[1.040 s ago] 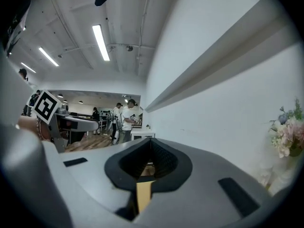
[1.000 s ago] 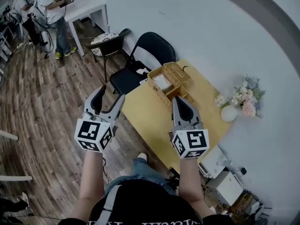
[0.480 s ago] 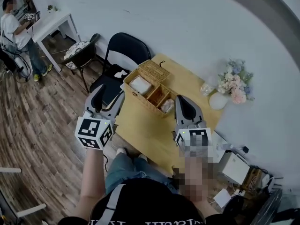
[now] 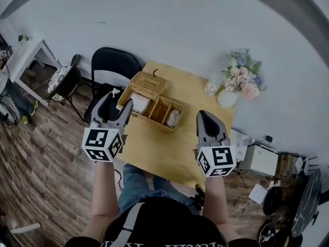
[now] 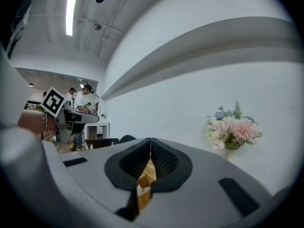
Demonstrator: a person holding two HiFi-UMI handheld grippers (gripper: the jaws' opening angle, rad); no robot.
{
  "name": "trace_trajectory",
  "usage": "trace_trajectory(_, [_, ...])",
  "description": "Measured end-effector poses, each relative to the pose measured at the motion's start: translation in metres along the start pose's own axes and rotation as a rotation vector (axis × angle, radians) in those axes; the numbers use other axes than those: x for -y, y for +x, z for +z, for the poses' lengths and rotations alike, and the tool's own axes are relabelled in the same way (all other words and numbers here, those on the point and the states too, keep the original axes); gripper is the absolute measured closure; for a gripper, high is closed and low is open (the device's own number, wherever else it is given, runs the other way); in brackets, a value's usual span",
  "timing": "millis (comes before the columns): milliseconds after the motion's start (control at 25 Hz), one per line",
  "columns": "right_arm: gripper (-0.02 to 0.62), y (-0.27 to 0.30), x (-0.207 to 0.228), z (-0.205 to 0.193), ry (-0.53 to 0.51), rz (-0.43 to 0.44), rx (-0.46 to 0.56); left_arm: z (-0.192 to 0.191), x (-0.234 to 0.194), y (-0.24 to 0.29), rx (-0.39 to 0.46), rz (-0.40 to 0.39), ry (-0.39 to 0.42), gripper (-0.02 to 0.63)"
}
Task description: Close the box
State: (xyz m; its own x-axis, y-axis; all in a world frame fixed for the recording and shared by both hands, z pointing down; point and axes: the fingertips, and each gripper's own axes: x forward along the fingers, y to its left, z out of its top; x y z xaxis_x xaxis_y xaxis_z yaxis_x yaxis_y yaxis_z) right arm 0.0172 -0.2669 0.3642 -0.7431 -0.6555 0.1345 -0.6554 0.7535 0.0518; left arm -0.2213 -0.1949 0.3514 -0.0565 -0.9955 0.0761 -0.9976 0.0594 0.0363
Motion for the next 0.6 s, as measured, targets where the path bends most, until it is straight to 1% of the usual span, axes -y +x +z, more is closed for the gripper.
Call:
trace_trajectory(160, [0.580, 0.010, 0.001, -0.003, 0.021, -0.093, -0.014, -0.002, -0.023, 0.027, -0.017, -0.063, 0.002, 0.330])
trace_trajectory(320, [0.580, 0.023, -0.007, -0.008, 0.051, -0.182, -0.036, -0.011, -0.042, 0.051, -0.060, -0.155, 0.012, 0.330])
trace_trajectory(440, [0.580, 0.039, -0.020, -0.009, 0.063, -0.228, -0.047, -0.015, -0.060, 0.067, -0.088, -0.223, 0.016, 0.331])
trace_trajectory(600, [0.580, 0.061, -0.038, -0.014, 0.069, -0.272, -0.072, -0.029, -0.080, 0.089, -0.146, -0.322, 0.029, 0.331])
